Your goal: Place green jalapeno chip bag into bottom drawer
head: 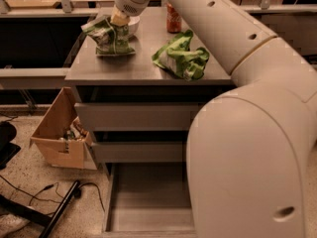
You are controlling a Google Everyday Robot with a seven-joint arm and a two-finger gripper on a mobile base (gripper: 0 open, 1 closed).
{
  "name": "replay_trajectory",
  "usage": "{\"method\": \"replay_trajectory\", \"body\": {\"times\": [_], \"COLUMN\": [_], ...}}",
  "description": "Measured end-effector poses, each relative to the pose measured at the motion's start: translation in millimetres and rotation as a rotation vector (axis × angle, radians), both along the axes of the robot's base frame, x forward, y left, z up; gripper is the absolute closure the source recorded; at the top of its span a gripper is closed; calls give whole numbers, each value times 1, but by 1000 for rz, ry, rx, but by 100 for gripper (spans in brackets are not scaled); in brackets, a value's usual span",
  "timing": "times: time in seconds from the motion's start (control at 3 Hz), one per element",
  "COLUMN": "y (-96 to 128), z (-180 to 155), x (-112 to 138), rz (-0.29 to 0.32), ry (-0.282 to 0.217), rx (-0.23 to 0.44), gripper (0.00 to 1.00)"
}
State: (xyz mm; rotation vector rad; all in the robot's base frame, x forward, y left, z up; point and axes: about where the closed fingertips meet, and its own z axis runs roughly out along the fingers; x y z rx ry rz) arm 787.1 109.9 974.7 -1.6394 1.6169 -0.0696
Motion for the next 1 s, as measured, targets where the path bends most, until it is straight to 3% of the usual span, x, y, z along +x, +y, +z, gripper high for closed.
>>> {"method": "replay_trajectory", "body": {"times": [0.33,0.67,1.0], "y": [-23,-59,-103], "z": [73,133,123], "x": [-33,-91,-141], "rz": [-7,-65,-159], "ry": [-157,-285,-255], "rx": [-10,26,76], "gripper": [100,100,100]}}
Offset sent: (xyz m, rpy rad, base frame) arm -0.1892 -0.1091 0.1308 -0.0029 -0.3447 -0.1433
